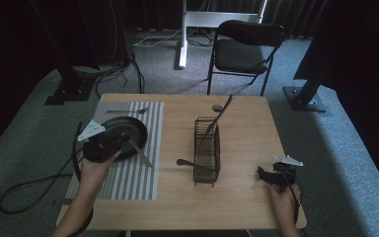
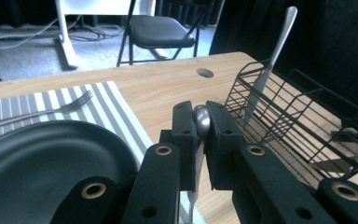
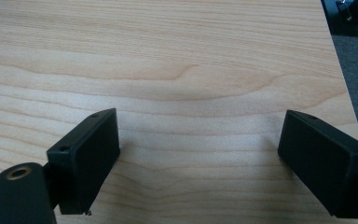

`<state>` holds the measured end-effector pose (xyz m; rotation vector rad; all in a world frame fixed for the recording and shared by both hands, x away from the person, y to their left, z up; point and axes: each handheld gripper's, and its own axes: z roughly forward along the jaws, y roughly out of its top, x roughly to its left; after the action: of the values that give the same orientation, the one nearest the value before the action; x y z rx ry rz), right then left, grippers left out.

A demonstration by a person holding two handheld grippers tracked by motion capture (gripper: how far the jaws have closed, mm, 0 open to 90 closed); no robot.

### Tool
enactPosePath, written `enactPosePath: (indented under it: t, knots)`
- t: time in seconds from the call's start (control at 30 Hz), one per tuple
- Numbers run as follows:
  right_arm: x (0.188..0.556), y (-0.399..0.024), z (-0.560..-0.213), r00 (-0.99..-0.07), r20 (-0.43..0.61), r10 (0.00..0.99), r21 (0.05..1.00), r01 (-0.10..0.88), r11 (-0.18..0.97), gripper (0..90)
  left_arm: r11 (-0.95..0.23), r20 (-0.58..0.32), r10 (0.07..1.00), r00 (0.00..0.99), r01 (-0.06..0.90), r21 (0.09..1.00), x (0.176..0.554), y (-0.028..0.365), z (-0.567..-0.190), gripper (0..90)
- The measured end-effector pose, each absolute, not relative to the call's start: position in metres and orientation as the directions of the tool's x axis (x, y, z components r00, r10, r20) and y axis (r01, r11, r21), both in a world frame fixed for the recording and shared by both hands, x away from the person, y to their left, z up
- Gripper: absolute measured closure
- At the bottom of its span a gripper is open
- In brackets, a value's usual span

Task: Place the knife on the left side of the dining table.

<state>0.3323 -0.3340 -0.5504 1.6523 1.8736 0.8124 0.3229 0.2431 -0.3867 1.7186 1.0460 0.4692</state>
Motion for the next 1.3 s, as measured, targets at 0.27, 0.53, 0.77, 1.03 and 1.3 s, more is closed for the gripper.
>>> enactPosePath:
  t: [0.27,0.53,0.77,1.03,1.3]
  knots:
    - [0.332,-0.334,-0.550,-0.130,0.013,0.991,0.722,0.687,0.081,11.7,-0.106,-0.166,0.824,0.542,0.434,0.895,0.323,0.244,-0.385,83.4]
    - [0.332,-0.334,-0.550,-0.131,0.013,0.991,0.722,0.687,0.081,11.7,-0.098,-0.149,0.868,0.474,0.458,0.884,0.322,0.253,-0.388,79.5]
    - [0.332,-0.334,-0.550,-0.131,0.013,0.991,0.722,0.687,0.081,11.7,-0.093,-0.156,0.884,0.440,0.492,0.866,0.318,0.270,-0.393,76.5]
    - [0.332,-0.334,-0.550,-0.131,0.012,0.991,0.722,0.687,0.082,11.7,-0.039,-0.201,0.901,0.384,0.533,0.845,0.312,0.296,-0.407,72.9]
    - [0.332,-0.334,-0.550,-0.128,0.012,0.992,0.723,0.687,0.080,11.7,-0.007,-0.225,0.912,0.343,0.562,0.827,0.308,0.312,-0.419,69.7]
